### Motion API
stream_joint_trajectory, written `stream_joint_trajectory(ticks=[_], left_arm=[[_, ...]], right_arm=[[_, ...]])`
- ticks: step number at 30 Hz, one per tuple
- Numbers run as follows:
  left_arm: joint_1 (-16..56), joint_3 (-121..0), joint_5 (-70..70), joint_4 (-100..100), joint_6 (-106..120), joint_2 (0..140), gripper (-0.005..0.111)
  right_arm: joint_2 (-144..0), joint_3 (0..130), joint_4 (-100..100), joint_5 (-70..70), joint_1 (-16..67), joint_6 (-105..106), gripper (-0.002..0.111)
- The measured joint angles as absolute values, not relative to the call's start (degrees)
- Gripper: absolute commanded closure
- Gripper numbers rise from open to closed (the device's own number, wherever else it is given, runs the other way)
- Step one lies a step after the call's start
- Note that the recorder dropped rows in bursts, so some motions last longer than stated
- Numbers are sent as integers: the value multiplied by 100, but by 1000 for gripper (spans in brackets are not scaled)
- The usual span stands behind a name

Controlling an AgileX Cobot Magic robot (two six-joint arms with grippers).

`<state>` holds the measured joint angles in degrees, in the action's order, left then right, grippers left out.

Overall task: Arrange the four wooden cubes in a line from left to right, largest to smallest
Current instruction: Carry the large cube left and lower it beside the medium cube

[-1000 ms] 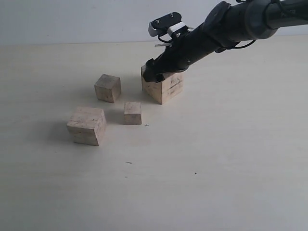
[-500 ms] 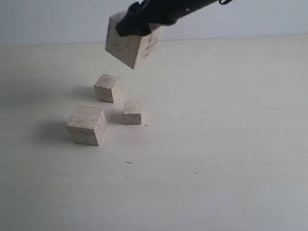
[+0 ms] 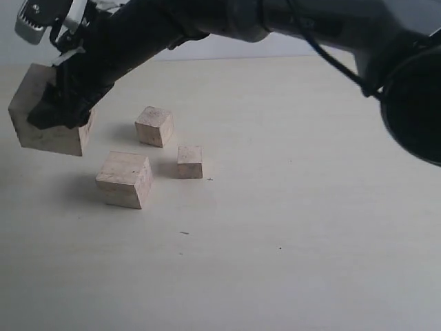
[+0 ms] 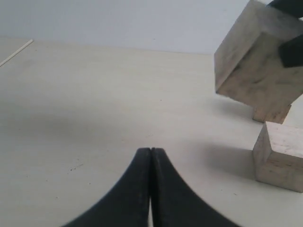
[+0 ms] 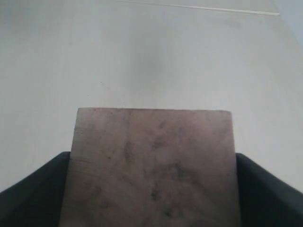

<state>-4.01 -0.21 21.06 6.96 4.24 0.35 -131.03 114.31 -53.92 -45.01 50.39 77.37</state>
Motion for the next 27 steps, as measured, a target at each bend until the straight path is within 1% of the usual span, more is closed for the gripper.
stream_joint_trajectory(ticks=[7,13,19,27], left_arm=[[-401,-21,2106,696,424,35,107],[-401,-21,2106,696,424,35,107],[-401,-21,2106,696,424,35,107],[-401,-21,2106,696,424,35,107]], right_arm=[[-13714,11784,-5389,-4860,5204,7793,108],[-13884,11792,-4395,-5049,5192,7618,108],[-13895,11792,-4093,-5378,4852,7254,108],[-13895,11797,-3923,-5446,4450,7176,108]])
